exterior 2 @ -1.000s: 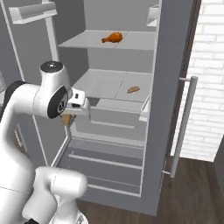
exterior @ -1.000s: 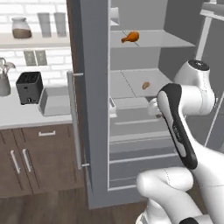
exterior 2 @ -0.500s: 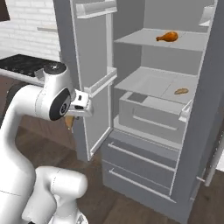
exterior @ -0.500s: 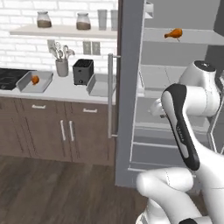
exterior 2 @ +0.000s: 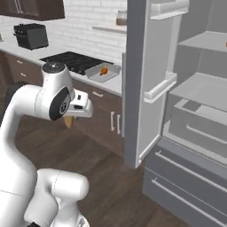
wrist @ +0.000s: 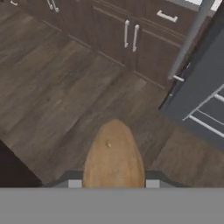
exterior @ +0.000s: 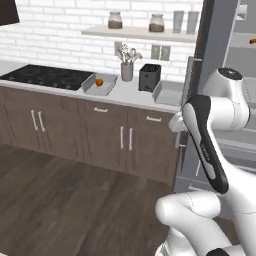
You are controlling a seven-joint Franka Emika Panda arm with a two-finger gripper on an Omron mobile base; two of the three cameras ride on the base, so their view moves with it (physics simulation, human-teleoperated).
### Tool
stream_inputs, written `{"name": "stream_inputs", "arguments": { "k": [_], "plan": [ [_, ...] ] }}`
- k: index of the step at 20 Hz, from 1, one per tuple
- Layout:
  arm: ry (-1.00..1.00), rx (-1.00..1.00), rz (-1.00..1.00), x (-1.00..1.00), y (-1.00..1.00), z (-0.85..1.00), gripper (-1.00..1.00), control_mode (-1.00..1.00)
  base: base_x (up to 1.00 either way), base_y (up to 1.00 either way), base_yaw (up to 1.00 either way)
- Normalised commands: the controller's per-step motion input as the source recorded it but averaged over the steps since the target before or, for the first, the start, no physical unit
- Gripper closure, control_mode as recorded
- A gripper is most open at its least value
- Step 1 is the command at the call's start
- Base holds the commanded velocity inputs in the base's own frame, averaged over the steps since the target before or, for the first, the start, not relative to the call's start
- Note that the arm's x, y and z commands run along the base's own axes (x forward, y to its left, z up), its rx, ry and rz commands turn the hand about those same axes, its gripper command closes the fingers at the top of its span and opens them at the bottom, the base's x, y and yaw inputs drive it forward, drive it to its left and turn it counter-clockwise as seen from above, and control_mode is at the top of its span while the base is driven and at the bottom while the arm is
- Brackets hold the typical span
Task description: Place one sweet potato and one chicken drumstick in each tupperware on the nearby counter, to pack two identical lunches.
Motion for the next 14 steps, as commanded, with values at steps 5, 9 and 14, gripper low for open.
{"name": "stream_inputs", "arguments": {
  "k": [5, 9, 14],
  "plan": [
    [0.0, 0.0, 0.0, 0.0, 0.0, 0.0, 1.0, 1.0, 0.96, 0.1, 0.34],
    [0.0, 0.0, 0.0, 0.0, 0.0, 0.0, 1.0, 1.0, 0.93, -0.29, 0.4],
    [0.0, 0.0, 0.0, 0.0, 0.0, 0.0, 1.0, 1.0, 1.0, 0.79, 0.14]
  ]
}}
